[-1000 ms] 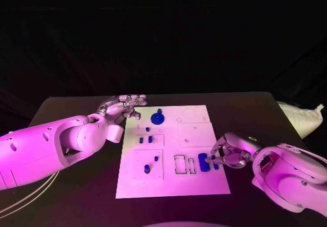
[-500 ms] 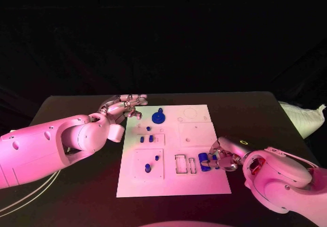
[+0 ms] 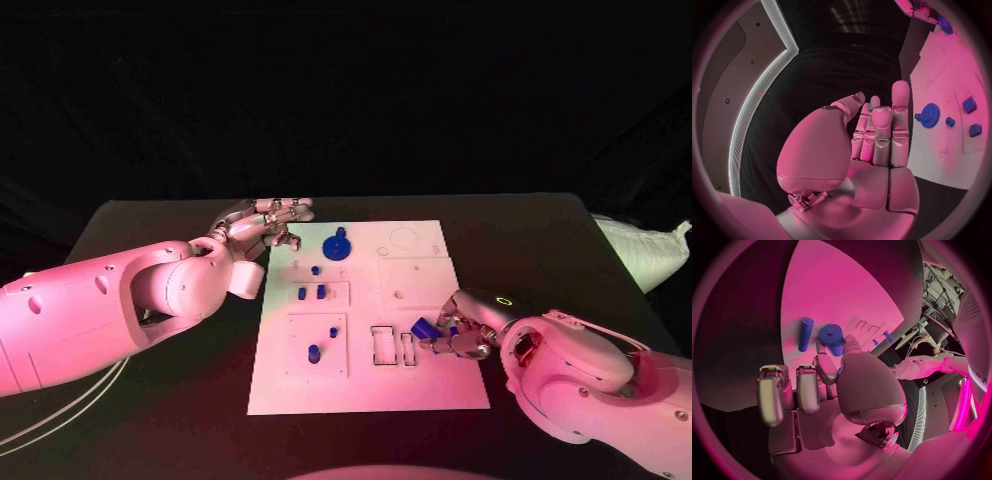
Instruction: Assemble the parts on the task board
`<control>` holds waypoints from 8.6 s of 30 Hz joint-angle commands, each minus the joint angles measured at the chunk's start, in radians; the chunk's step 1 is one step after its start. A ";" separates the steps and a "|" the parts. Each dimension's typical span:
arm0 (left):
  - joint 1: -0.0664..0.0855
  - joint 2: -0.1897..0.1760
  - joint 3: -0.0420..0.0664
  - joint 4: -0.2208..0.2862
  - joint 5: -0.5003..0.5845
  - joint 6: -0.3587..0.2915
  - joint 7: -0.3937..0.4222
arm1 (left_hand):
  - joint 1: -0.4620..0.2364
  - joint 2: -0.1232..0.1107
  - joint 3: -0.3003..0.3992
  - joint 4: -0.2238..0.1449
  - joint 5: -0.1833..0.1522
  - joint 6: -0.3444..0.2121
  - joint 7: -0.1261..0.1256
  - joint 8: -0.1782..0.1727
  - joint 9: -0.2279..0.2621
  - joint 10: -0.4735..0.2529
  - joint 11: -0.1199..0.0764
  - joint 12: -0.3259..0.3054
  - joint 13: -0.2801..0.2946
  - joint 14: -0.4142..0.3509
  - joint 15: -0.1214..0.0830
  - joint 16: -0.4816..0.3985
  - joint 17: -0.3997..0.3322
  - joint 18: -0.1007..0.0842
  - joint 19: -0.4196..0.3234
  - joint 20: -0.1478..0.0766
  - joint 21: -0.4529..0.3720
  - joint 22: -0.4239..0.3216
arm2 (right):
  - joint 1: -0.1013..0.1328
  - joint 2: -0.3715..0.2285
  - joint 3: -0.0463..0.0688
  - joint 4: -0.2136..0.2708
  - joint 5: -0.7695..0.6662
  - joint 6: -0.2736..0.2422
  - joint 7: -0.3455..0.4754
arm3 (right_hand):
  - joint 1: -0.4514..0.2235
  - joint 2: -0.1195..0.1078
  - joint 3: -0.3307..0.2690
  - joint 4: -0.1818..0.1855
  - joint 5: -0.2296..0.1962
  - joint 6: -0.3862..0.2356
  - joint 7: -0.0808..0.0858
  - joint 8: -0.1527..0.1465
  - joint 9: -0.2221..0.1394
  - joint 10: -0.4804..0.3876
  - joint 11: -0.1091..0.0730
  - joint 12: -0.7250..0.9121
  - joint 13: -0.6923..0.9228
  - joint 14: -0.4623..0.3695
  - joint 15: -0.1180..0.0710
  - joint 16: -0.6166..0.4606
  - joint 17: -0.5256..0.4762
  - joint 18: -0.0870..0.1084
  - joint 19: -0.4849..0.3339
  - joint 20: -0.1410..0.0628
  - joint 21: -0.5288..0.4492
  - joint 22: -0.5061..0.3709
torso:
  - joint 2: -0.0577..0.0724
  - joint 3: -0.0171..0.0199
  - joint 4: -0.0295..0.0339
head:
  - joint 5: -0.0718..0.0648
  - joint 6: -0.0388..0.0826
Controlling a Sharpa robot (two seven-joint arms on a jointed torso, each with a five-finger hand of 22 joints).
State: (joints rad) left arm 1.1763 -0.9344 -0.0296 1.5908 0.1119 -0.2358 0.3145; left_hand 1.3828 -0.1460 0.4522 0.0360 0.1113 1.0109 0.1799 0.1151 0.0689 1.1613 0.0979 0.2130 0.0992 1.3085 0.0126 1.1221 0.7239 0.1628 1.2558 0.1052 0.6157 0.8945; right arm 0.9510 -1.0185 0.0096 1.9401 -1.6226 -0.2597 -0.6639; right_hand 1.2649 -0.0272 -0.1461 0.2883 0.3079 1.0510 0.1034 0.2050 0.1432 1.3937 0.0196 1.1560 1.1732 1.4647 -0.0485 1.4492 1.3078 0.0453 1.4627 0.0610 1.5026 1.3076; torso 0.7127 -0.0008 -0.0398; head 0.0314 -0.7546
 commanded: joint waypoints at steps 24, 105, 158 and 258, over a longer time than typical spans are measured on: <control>-0.004 0.000 0.000 0.001 0.003 0.024 0.005 | 0.001 0.011 -0.006 0.001 0.002 -0.005 -0.001 0.005 0.000 -0.006 -0.001 0.006 0.002 -0.009 -0.001 0.000 -0.002 0.013 -0.005 0.005 -0.006 -0.002 | -0.014 -0.012 0.014 0.068 0.030 -0.193 0.026 | 0.069 0.084 0.019 0.002 0.066 0.066 -0.039 0.058 0.063 0.050 -0.032 0.072 0.098 0.068 -0.026 0.019 0.036 -0.024 0.048 -0.019 0.018 0.190 | 0.000 0.0013 -0.0002 | -0.002 0.006; -0.005 -0.002 0.000 0.005 0.003 0.023 0.004 | -0.001 0.013 -0.010 0.000 0.002 -0.006 -0.001 0.006 0.000 -0.009 0.000 0.011 0.002 -0.010 -0.001 0.000 -0.004 0.013 -0.005 0.005 -0.008 -0.004 | -0.012 0.113 0.013 0.006 0.016 -0.035 -0.051 | 0.095 0.077 -0.003 -0.113 -0.166 0.073 -0.053 0.073 0.204 0.035 -0.043 -0.076 0.055 0.066 -0.035 0.006 0.029 -0.022 0.042 -0.028 0.009 0.185 | 0.000 0.0011 -0.0022 | 0.007 -0.002; -0.005 -0.004 0.000 0.007 0.003 0.025 0.002 | -0.001 0.013 -0.010 0.000 0.002 -0.006 -0.001 0.006 0.000 -0.009 0.000 0.011 0.002 -0.010 -0.001 0.000 -0.004 0.013 -0.005 0.005 -0.008 -0.004 | -0.017 -0.076 0.013 0.025 -0.075 0.115 -0.057 | 0.093 0.056 -0.019 -0.064 -0.107 0.051 -0.025 -0.020 0.158 0.016 -0.021 -0.144 0.026 0.065 -0.016 0.003 0.028 -0.020 0.038 -0.009 0.005 0.182 | 0.001 0.0014 -0.0022 | -0.009 0.002; -0.006 -0.005 0.000 0.013 0.003 0.026 0.001 | 0.000 0.015 -0.011 -0.002 0.003 -0.007 -0.001 0.007 0.000 -0.011 -0.001 0.014 0.002 -0.011 -0.001 0.001 -0.005 0.014 -0.005 0.005 -0.012 -0.006 | -0.027 0.039 0.013 0.034 0.298 -0.086 -0.005 | -0.126 -0.018 0.088 0.003 -0.127 0.102 -0.033 -0.076 0.174 0.034 -0.026 -0.149 0.059 0.067 -0.021 0.002 0.043 -0.022 0.045 -0.015 0.007 0.193 | 0.000 0.0013 -0.0029 | -0.006 -0.007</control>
State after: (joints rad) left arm 1.1703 -0.9403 -0.0303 1.6012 0.1118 -0.2277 0.3102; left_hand 1.3827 -0.1382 0.4467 0.0360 0.1113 1.0109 0.1798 0.1190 0.0689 1.1578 0.0945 0.2205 0.1000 1.3050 0.0090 1.1221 0.7195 0.1627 1.2558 0.1052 0.6077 0.8895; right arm 0.9249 -0.9816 0.0229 1.9716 -1.2996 -0.3613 -0.6757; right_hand 1.1489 -0.0463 -0.0547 0.2916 0.1875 1.1497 0.0720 0.1312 0.3153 1.4287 -0.0095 1.0097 1.2330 1.4662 -0.0717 1.4565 1.3074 0.0372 1.4678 0.0486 1.5141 1.3075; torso 0.7127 0.0005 -0.0424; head 0.0255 -0.7615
